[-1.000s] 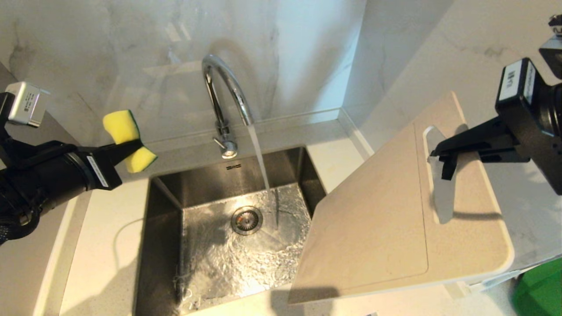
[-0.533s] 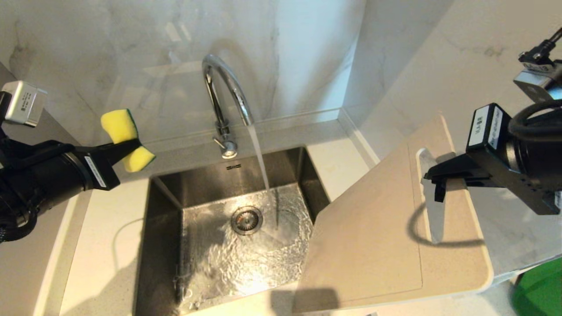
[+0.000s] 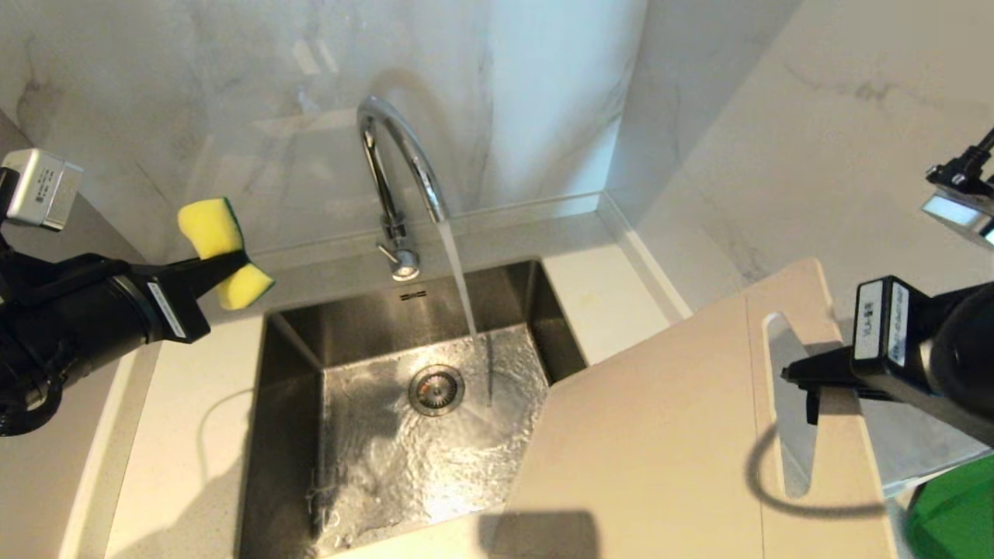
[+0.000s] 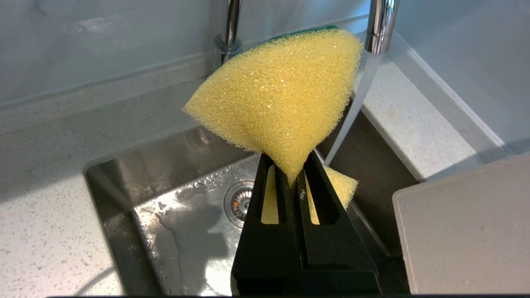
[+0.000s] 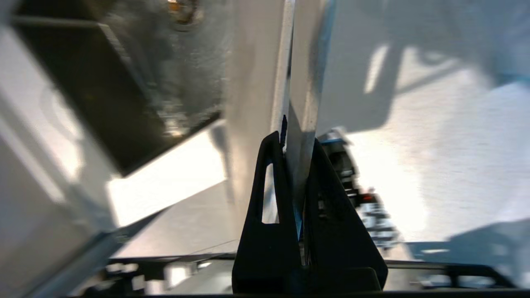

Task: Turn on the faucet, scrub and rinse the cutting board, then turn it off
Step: Put down the cutting board

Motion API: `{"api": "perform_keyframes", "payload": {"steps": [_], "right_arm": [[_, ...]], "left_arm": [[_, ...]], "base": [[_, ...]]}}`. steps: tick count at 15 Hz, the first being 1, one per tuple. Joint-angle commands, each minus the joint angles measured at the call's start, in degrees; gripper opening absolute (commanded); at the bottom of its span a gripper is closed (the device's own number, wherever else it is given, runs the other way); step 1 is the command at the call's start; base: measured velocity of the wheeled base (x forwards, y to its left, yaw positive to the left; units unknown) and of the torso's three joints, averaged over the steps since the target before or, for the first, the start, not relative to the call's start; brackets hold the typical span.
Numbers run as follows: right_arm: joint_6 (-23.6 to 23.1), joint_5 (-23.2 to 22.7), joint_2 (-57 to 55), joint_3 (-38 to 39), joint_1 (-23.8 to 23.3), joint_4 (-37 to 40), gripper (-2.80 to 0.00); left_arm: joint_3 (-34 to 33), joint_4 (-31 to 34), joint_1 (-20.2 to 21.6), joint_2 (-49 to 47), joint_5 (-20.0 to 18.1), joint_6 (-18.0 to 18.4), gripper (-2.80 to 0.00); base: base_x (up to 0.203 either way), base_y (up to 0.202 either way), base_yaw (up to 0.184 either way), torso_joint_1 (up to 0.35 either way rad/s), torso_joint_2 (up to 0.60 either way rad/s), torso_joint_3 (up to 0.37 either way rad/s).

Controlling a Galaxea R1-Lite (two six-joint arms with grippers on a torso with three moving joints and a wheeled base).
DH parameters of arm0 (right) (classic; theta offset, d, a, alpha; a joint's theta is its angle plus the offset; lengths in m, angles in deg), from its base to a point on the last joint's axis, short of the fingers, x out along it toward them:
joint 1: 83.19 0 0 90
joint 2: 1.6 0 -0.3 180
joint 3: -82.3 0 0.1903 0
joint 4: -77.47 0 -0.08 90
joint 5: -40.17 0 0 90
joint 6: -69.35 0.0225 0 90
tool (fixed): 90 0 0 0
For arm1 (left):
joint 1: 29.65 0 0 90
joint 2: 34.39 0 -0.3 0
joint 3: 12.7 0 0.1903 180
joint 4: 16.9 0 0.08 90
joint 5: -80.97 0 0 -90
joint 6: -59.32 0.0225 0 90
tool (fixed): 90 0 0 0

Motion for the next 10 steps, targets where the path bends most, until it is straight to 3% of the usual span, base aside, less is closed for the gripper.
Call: {"api": "perform_keyframes", "payload": {"steps": [1,3,6,10], "right_arm": [[-3.21,1.46,3.18,5.79,-0.07,0.33,-2.8],[-5.42,2.14,5.12,10.3,-0.08,0.38,-2.8],[-4.98,3.87,5.44,15.65,-0.17,-0.27,-2.8],[-4.96,4.08,5.46,25.95,-0.26,-9.2,-2.8]], "left_arm": [[-0.3,-0.25,0.01,0.29,0.04,-0.05,-2.8],[-0.35,-0.25,0.01,0.58,0.04,-0.05,-2.8],[-0.71,-0.45,-0.07,1.07,-0.85,0.03,-2.8],[-2.81,-0.52,-0.12,1.46,-1.98,0.16,-2.8]], "base": [[0.0,0.0,0.0,0.0,0.0,0.0],[0.0,0.0,0.0,0.0,0.0,0.0],[0.0,0.0,0.0,0.0,0.0,0.0],[0.0,0.0,0.0,0.0,0.0,0.0]]}}
